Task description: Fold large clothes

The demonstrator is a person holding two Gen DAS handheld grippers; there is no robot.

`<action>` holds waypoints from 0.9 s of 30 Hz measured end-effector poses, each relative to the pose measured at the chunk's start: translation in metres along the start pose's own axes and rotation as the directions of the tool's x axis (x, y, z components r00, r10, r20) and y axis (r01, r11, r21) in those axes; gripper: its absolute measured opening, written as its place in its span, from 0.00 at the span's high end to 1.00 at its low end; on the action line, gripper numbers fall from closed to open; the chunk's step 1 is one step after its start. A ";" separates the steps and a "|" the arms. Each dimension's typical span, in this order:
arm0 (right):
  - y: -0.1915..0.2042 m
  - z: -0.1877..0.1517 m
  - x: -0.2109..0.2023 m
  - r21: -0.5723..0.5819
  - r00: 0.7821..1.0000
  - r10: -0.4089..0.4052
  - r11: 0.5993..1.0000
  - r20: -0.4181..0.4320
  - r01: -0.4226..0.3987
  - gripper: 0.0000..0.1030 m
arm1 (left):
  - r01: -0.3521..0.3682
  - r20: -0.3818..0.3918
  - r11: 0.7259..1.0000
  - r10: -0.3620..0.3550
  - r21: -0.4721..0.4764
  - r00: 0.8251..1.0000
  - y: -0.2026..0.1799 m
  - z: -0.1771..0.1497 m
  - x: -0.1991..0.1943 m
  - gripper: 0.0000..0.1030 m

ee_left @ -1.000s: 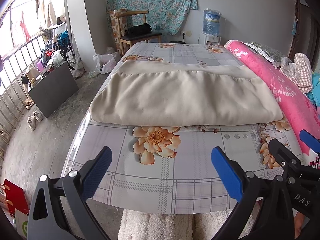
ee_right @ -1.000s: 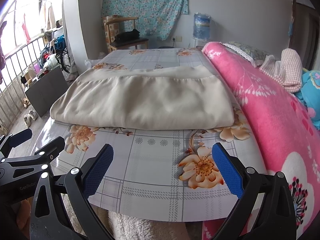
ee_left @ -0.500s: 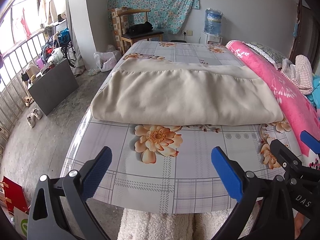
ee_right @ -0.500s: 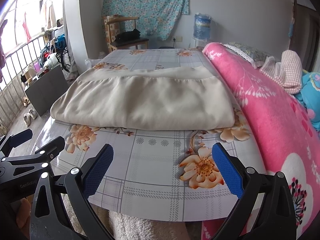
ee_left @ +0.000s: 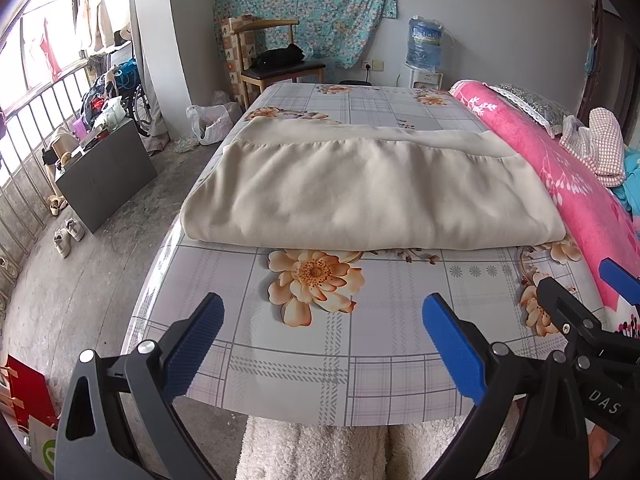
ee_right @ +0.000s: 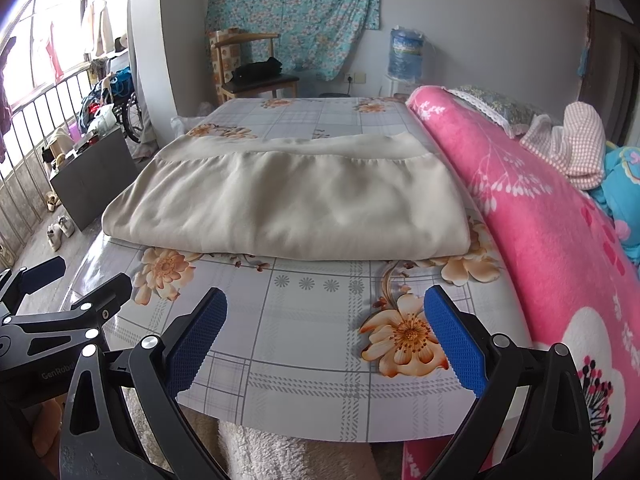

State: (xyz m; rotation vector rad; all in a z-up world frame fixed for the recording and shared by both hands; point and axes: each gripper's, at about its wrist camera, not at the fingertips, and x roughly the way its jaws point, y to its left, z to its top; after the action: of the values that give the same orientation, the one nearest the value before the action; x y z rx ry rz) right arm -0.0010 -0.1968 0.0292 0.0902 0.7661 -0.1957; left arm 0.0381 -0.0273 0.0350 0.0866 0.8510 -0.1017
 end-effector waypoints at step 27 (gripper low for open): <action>0.000 0.000 0.000 -0.007 1.000 0.001 1.000 -0.002 -0.001 0.08 | -0.002 0.000 1.000 0.002 0.002 1.000 0.000 0.000 0.000 0.05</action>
State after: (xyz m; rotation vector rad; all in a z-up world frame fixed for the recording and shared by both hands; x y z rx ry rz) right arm -0.0003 -0.1968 0.0292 0.0845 0.7685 -0.1919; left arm 0.0381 -0.0273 0.0349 0.0889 0.8509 -0.1008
